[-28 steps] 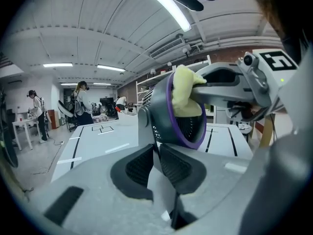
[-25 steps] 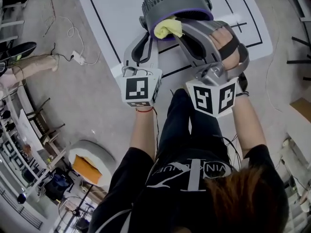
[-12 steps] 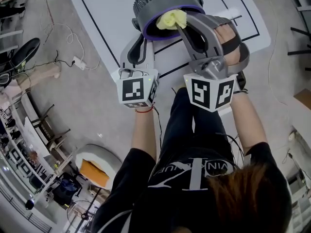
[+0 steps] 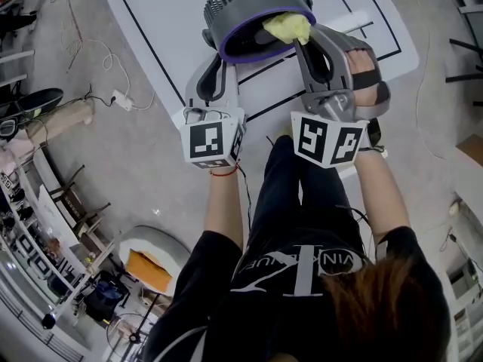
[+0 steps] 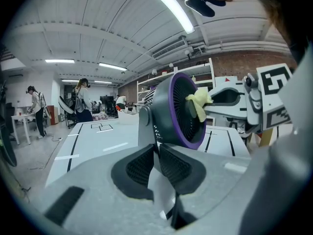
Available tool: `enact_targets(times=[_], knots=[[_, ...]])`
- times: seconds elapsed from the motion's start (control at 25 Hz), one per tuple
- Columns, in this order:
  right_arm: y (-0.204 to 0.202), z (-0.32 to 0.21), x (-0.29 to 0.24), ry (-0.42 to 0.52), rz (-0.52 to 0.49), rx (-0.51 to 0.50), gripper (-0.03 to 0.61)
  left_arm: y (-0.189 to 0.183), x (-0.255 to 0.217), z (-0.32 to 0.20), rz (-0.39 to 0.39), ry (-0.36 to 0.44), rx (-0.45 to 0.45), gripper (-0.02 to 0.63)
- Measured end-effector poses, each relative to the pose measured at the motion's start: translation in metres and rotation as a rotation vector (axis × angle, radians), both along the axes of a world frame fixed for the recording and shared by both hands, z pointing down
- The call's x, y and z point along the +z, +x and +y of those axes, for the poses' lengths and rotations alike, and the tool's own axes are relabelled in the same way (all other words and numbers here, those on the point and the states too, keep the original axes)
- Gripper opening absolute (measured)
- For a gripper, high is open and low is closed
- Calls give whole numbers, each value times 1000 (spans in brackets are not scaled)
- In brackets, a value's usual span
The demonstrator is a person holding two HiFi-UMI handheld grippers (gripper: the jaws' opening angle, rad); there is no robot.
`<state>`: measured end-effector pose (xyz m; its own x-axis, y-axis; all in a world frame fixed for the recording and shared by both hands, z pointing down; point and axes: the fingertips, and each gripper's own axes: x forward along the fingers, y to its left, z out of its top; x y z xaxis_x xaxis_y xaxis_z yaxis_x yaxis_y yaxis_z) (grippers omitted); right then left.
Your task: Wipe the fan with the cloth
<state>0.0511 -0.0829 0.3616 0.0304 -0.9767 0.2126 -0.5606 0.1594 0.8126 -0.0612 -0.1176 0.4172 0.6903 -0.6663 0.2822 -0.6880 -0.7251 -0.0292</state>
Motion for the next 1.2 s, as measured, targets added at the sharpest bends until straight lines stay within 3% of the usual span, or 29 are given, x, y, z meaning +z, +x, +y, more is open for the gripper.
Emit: enact_targets(times=[0.6, 0.84, 1.2], knots=[[-1, 6, 24, -120, -14, 11, 28, 6, -6, -3, -5, -12, 4, 43], [-38, 11, 49, -198, 4, -63, 29, 6, -4, 0, -5, -12, 5, 43], [-62, 3, 45, -247, -187, -91, 29, 2, 1, 2, 6, -18, 13, 40]])
